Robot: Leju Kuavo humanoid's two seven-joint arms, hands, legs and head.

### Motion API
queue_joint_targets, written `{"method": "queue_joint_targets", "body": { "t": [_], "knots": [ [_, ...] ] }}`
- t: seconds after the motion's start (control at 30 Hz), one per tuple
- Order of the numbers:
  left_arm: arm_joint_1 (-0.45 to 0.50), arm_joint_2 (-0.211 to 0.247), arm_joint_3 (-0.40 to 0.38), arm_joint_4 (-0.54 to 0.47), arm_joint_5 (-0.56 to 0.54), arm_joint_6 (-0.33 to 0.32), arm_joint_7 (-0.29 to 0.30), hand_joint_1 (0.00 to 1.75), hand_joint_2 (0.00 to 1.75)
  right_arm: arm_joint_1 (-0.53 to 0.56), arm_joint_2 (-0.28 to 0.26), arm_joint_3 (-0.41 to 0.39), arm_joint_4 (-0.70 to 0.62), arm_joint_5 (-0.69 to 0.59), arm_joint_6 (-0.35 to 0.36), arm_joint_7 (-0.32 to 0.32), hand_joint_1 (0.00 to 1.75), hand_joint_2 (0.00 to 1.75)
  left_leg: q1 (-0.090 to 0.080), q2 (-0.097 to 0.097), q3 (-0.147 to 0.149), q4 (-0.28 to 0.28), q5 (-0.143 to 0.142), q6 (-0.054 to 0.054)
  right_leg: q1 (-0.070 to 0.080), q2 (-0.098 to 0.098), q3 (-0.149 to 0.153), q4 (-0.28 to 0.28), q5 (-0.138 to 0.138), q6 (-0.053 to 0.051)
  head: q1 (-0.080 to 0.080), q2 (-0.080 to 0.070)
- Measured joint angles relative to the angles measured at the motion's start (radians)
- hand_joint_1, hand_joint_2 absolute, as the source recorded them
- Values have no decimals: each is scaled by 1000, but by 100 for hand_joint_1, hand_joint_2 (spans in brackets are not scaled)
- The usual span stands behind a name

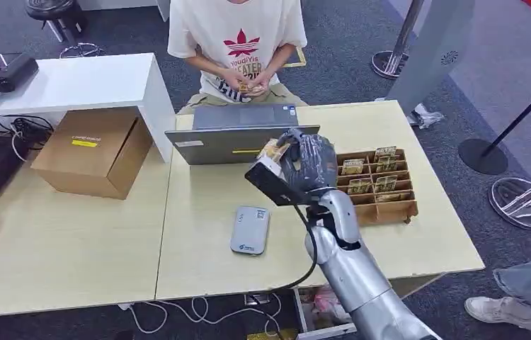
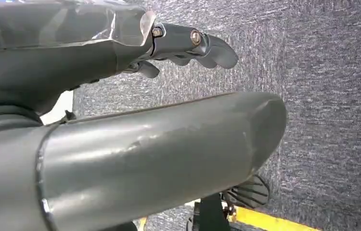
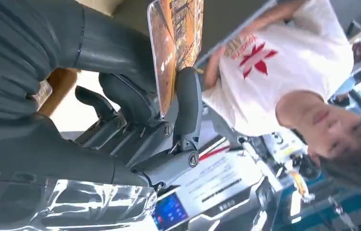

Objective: Pass the card to the sensor for recognition and then transmit it.

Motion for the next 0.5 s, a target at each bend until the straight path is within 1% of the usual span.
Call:
{"method": "queue_joint_targets", "body": {
  "t": [0.2, 0.37, 0.5],
  "knots": [
    [2, 0, 0, 0, 5, 1, 4, 0, 0, 0, -18, -35, -51, 48, -24, 32, 175, 175, 0, 0, 0, 0, 0, 0, 0, 0, 0, 0, 0, 0, 0, 0],
    [12, 0, 0, 0, 8, 0, -3, 0, 0, -1, -45, -76, -82, 75, -40, 55, 175, 175, 0, 0, 0, 0, 0, 0, 0, 0, 0, 0, 0, 0, 0, 0],
    [18, 0, 0, 0, 8, 0, -6, 0, 0, -4, -73, -123, -90, 101, -59, 65, 175, 175, 0, 0, 0, 0, 0, 0, 0, 0, 0, 0, 0, 0, 0, 0]
  ]
}}
